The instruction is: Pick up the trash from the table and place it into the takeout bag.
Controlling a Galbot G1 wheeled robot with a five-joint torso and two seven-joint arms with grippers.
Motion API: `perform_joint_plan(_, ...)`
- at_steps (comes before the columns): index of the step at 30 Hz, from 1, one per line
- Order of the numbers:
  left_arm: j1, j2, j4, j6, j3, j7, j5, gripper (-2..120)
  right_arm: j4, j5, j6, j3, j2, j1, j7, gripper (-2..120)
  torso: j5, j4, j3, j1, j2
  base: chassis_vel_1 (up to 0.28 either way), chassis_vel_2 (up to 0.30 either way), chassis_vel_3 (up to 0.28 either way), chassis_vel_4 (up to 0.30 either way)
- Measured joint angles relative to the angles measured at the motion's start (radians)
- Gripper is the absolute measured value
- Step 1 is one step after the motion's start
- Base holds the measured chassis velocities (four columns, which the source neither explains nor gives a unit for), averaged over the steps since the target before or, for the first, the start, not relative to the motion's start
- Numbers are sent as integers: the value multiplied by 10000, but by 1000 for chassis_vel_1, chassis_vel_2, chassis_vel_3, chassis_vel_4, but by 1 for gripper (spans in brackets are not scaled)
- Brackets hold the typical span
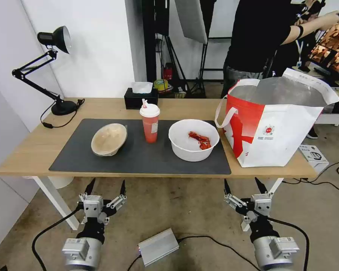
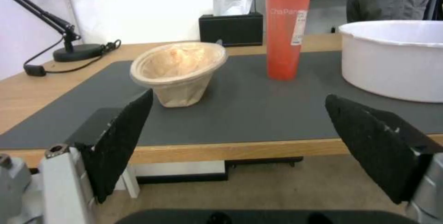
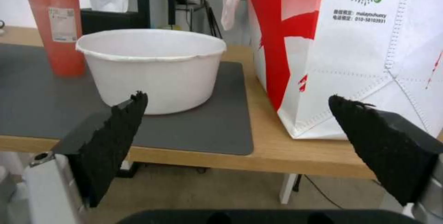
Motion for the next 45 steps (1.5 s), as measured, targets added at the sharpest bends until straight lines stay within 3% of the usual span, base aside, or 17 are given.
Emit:
perform_joint_plan(4,-43,-81,-118,321,-74,-184,-229,100,153,268,-665,121,-257,285,160,100,-1,0,0,0,0,0,0,0,0)
perform_joint_plan(7,-191,-337,-491,1214,-315,-732,-908,100,420,696,-1726,322,-656,742,424,100,3,2,0,1,-1,0,0,0,0)
perform_joint_plan(13,-182,-303,-525,1258,-344,-800,-969,100,885,1433,-3586,653,-1383,1548,920,100,1,0,0,2,-1,0,0,0,0)
perform_joint_plan(25,13,40,-450,881,-342,-333,-419,100,910,1537,-3818,503,-1600,1691,1179,100,0,0,0,2,-1,0,0,0,0)
perform_joint_plan(34,285,273,-292,155,-342,245,257,100,1047,1740,-3793,516,-1659,1664,1184,100,0,0,0,1,-1,0,0,0,0)
perform_joint_plan(45,372,285,-248,-78,-305,441,536,100,1710,2674,-3725,336,-2392,1781,1050,100,0,1,0,1,-1,0,0,0,0)
